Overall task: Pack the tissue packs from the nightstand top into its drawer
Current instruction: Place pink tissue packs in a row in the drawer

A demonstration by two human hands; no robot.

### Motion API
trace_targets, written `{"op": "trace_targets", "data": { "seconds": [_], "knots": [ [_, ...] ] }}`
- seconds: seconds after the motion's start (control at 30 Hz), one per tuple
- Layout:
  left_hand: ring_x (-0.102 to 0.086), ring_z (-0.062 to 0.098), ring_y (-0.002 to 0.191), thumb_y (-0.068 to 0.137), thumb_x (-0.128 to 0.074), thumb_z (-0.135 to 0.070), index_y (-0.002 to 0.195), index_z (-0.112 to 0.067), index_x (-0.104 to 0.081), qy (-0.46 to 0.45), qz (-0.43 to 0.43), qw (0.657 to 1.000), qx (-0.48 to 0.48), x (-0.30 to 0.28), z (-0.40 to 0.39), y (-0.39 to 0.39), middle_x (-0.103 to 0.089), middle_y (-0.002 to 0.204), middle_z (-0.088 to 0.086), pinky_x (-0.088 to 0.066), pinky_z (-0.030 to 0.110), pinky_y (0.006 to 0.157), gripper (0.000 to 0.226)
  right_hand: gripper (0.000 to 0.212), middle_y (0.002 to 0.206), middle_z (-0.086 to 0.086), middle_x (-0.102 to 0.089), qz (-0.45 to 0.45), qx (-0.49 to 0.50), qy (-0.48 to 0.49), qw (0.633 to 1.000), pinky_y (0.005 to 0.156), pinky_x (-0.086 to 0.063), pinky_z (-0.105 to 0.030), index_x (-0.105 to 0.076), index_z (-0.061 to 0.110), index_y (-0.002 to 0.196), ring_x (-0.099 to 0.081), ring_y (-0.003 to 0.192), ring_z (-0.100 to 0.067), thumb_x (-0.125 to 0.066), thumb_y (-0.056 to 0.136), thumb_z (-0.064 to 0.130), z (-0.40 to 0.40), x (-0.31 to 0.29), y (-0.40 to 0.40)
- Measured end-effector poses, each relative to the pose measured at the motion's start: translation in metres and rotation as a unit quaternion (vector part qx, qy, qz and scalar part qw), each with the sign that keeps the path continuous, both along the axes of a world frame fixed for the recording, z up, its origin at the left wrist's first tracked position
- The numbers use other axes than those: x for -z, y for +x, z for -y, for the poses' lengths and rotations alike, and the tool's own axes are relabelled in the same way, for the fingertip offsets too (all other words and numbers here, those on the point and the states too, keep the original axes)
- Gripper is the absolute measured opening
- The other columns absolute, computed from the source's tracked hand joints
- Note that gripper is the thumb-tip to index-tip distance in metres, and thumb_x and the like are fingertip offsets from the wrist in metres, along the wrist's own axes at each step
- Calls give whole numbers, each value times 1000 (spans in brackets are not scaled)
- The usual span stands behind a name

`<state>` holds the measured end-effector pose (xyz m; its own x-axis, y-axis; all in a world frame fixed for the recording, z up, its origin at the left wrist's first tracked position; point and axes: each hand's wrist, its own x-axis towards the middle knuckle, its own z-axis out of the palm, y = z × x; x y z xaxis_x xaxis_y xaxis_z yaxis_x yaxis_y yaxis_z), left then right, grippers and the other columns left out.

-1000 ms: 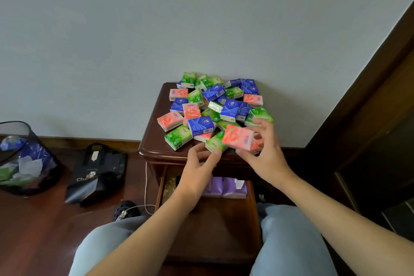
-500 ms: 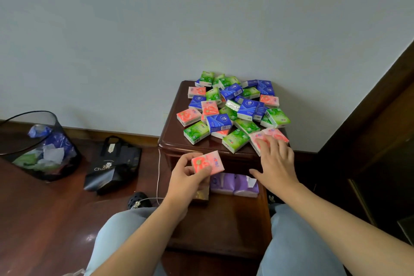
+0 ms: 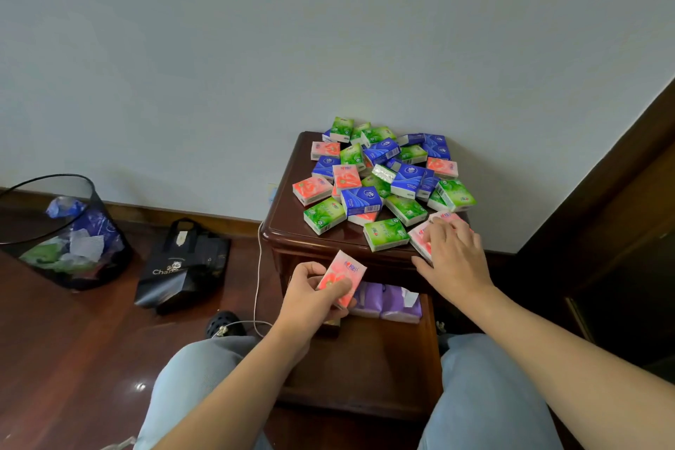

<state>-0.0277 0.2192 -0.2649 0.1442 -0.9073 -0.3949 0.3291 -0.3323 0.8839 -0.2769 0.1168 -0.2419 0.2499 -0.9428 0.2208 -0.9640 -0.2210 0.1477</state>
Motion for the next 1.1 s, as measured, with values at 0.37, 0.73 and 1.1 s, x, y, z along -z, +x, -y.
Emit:
{"op": "trace_targets", "data": {
  "seconds": [0.37, 0.73, 1.1],
  "knots": [
    [-66, 22, 113, 90, -72, -6, 129, -24, -62, -60, 302, 926, 216, -24, 47, -37, -61, 125, 1, -60, 44, 94, 43, 40, 119, -6, -62, 81, 29, 56, 995, 95, -49, -39, -56, 17, 116, -53, 117, -29, -71, 86, 39, 19, -12, 8],
    [-62, 17, 120, 89, -75, -10, 130, -26, -62, -82, 328, 907, 252, -20, 77, -63, -55, 134, -1, -54, 22, 84, 46, 67, 116, 3, -61, 475, 80, 97, 871, 72, -47, -20, -65, 27, 128, -64, 96, -9, -89, 67, 41, 21, -25, -19],
    [-74, 27, 90, 94, -70, -2, 130, -31, -52, 16, 181, 974, 132, 9, 31, 6, -68, 115, 12, -65, 46, 75, 50, 69, 90, 4, -73, 609, 12, 335, 719, 51, -54, -28, -60, 44, 117, -71, 70, -11, -94, 60, 62, -26, -13, 5]
  ]
}}
